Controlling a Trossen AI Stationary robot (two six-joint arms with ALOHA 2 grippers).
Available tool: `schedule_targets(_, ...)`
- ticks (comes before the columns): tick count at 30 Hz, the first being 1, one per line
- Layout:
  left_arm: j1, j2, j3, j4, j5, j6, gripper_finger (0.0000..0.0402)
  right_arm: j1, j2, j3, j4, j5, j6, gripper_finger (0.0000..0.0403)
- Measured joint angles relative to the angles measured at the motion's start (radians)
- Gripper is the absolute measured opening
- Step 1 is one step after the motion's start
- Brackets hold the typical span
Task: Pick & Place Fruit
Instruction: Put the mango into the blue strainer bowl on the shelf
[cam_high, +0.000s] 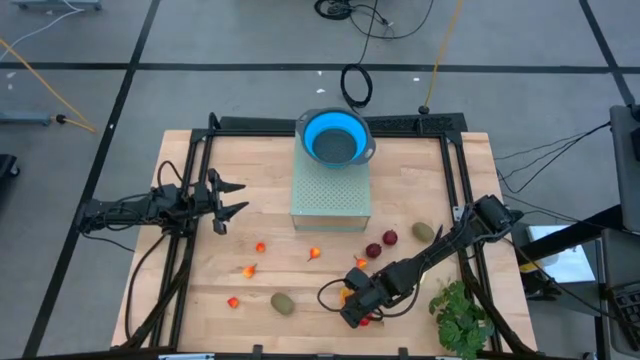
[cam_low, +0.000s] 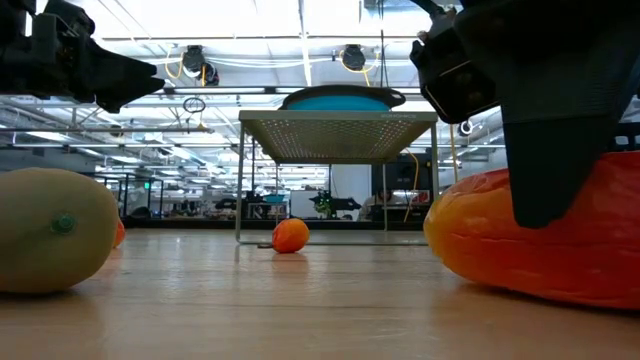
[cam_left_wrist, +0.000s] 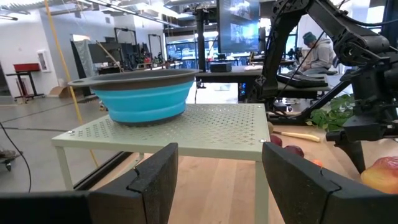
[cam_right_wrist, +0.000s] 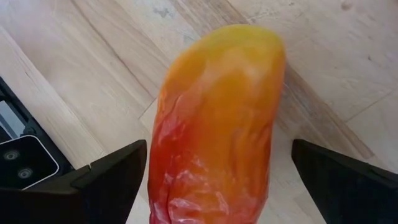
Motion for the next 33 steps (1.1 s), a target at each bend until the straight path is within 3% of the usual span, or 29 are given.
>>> schedule_targets(15,0.0,0.0,0.0,0.0,0.0,0.0,0.0234,-0.001,0.0,0.0,-0.028,0.0,0.013,0.0385)
schedule_targets(27,0.0,0.0,0.0,0.0,0.0,0.0,0.0234,-0.001,0.002,-0.002,-0.055,0.022,0.016,0.0238)
schedule_targets(33,0.0,0.0,0.0,0.0,0.0,0.0,0.0234,-0.001,-0.012,-0.004,-0.039,0.021,0.016,0.0226)
